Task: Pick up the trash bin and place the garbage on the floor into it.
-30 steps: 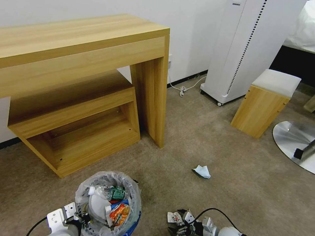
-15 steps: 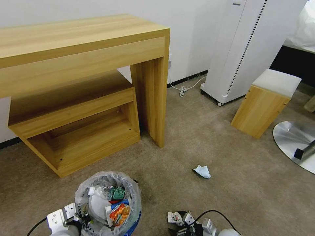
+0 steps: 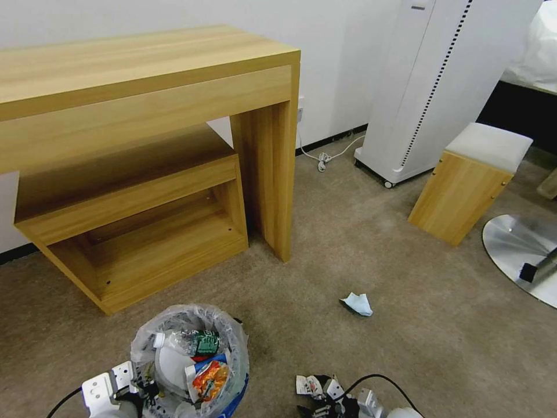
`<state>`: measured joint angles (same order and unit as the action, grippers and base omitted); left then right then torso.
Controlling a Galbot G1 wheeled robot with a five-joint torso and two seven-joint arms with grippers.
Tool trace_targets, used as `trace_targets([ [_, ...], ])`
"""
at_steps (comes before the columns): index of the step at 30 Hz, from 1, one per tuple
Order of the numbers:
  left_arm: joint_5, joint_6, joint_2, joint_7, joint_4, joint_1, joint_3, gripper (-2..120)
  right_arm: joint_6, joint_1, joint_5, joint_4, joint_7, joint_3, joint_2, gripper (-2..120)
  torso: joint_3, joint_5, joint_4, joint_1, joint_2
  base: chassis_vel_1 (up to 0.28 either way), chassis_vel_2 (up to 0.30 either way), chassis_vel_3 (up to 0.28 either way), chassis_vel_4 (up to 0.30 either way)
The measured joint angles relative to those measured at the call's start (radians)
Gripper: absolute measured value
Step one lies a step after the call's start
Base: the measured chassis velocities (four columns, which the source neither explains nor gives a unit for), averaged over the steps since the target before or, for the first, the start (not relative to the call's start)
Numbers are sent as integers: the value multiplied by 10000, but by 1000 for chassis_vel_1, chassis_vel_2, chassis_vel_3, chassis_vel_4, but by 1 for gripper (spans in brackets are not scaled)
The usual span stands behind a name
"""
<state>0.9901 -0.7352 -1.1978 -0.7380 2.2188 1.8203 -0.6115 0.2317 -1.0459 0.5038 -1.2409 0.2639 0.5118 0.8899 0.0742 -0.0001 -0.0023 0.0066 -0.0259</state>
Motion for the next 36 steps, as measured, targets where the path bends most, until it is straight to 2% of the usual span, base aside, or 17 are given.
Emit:
trace_targets([
  [2, -8, 1, -6, 0, 1, 0, 1, 0, 0, 7, 11, -5, 18, -4, 1, 90, 0, 0, 0, 0, 0, 0, 0, 0, 0],
  [4, -19, 0, -10, -1, 0, -19, 6, 0, 1, 53, 74, -40, 81, -6, -8, 78, 0, 0, 1, 0, 0, 0, 0, 0, 0],
  [8, -18, -3, -4, -3, 0, -31, 11, 0, 6, 118, 127, -38, 127, -6, -12, 69, 0, 0, 1, 0, 1, 0, 0, 0, 0],
  [10, -42, -3, -28, -13, 0, -66, 56, 0, 18, 192, 167, -9, 131, 2, -9, 55, 0, 0, 3, 0, 0, 0, 0, 0, 0],
  [12, -51, -3, -38, -14, 0, -74, 70, 0, 19, 202, 178, -9, 131, 8, -9, 54, 0, 1, 3, 0, 0, 0, 0, 0, 0],
  [14, -68, -4, -63, -18, 0, -126, 120, 0, 29, 237, 209, -12, 131, 48, -10, 43, 0, 1, 4, 0, 0, 0, 0, 0, 0],
  [16, -69, -3, -64, -19, 0, -132, 128, 0, 31, 242, 210, -14, 131, 54, -11, 39, 0, 1, 4, 0, 0, 0, 0, 0, 0],
  [18, -69, -4, -53, -19, 0, -145, 139, 0, 38, 276, 210, -14, 129, 69, -7, 28, 0, 1, 3, 0, 0, 0, 0, 0, 0],
  [19, -69, -4, -53, -19, 0, -145, 139, 0, 38, 276, 210, -14, 129, 69, -7, 28, 0, 1, 3, 0, 0, 0, 0, 0, 0],
  [21, -69, -4, -39, -20, 0, -145, 139, 0, 40, 338, 218, -14, 124, 84, -2, 18, 1, 1, 2, 0, 0, 0, 0, 0, 0],
  [23, -70, -4, -36, -19, 0, -145, 139, 0, 41, 381, 227, -12, 117, 94, 10, 14, 0, 1, 2, 0, 1, 0, 0, 0, 0],
  [26, -66, -4, -53, -19, 0, -138, 139, 0, 42, 494, 308, -10, 2, 119, 60, 0, 0, 1, 2, 0, 1, 0, 0, 0, 0],
  [36, -45, -4, -42, -19, 0, -121, 139, 0, 131, 755, 424, -273, -54, 17, 76, 0, 0, 1, 0, 0, 0, 0, 0, 0, 0],
])
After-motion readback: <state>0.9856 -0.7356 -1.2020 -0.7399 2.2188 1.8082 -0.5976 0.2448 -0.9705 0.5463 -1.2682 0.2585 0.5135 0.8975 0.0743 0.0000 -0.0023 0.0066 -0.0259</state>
